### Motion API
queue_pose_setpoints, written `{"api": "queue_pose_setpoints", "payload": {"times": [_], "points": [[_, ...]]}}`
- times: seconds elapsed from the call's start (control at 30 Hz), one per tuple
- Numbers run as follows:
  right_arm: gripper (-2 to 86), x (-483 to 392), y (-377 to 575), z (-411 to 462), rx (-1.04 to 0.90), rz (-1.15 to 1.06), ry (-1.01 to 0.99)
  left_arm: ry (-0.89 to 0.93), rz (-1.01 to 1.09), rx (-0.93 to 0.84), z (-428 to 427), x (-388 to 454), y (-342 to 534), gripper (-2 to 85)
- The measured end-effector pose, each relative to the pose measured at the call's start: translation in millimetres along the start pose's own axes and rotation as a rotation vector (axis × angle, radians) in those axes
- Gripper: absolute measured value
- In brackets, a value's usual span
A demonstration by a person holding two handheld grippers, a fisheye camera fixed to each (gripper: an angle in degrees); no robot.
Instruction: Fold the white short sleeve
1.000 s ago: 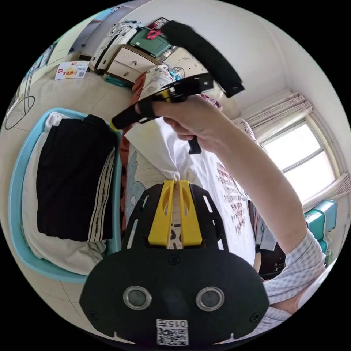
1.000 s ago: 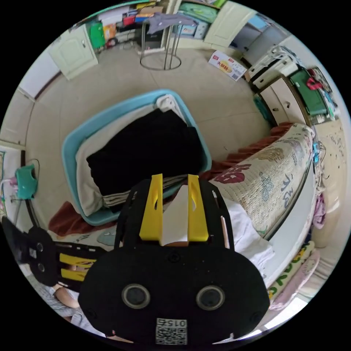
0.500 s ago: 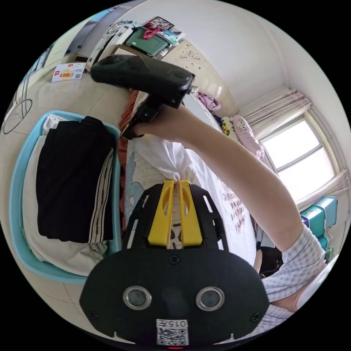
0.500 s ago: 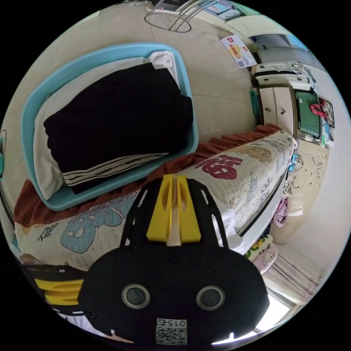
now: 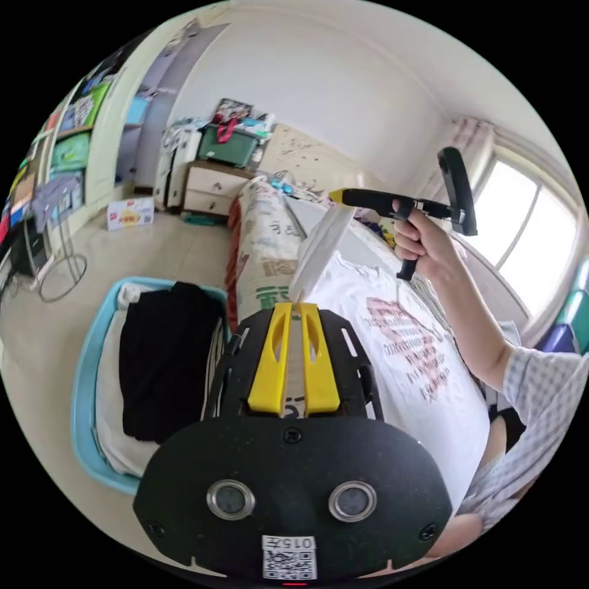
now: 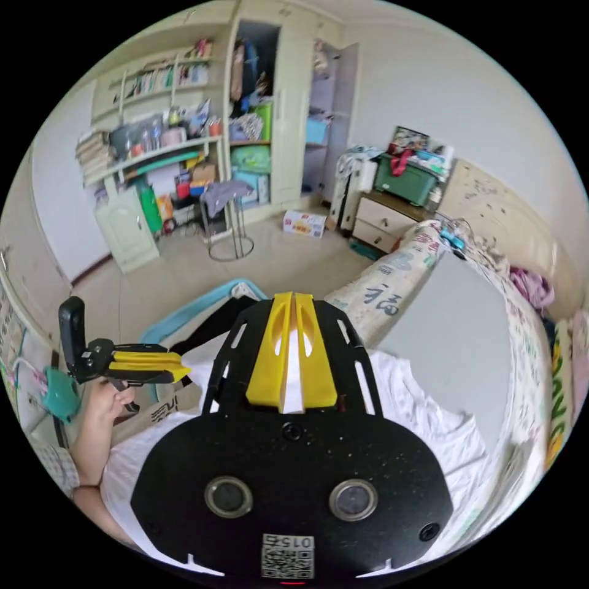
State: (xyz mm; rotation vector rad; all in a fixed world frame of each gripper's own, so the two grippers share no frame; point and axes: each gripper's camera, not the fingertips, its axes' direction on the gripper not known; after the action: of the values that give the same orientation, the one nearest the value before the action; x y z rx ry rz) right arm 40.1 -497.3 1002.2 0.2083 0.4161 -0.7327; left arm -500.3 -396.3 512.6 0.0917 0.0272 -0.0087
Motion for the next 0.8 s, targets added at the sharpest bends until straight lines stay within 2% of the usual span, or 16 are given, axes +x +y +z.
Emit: {"api": "queue_pose_setpoints", "payload": {"times": [0.13,0.27,0.33,0.43,0.53,0.6,0.67,0.73,0.8], "points": [[-0.4,60.6,67.9,-49.1,0.04,0.209,0.072,0.145,0.275,-0.015,-1.9,46.4,-1.6,-0.3],[1.8,102.9,105.0,-62.4,-0.028,0.326,0.147,0.222,0.517,-0.221,24.5,94.1,4.1,0.0],[4.1,117.7,104.5,-79.4,-0.023,0.356,0.199,0.191,0.551,-0.284,33.7,107.5,6.0,1.0],[6.7,130.2,98.9,-118.8,0.057,0.38,0.231,0.141,0.539,-0.273,32.2,115.7,6.2,4.0],[6.6,116.2,82.8,-139.5,0.049,0.221,0.065,0.122,0.487,-0.261,29.6,116.3,3.7,7.0],[6.3,96.0,65.7,-134.4,-0.095,0.06,-0.096,0.126,0.476,-0.266,31.0,118.6,3.9,8.0],[6.7,54.4,52.4,-120.5,-0.31,-0.198,-0.29,0.111,0.48,-0.291,35.4,125.6,5.6,8.0],[7.1,24.1,51.7,-109.9,-0.436,-0.344,-0.328,0.072,0.49,-0.317,39.8,131.6,7.7,7.3],[7.5,4.7,54.5,-98.0,-0.543,-0.425,-0.285,0.025,0.489,-0.339,43.7,135.8,9.4,6.3]]}}
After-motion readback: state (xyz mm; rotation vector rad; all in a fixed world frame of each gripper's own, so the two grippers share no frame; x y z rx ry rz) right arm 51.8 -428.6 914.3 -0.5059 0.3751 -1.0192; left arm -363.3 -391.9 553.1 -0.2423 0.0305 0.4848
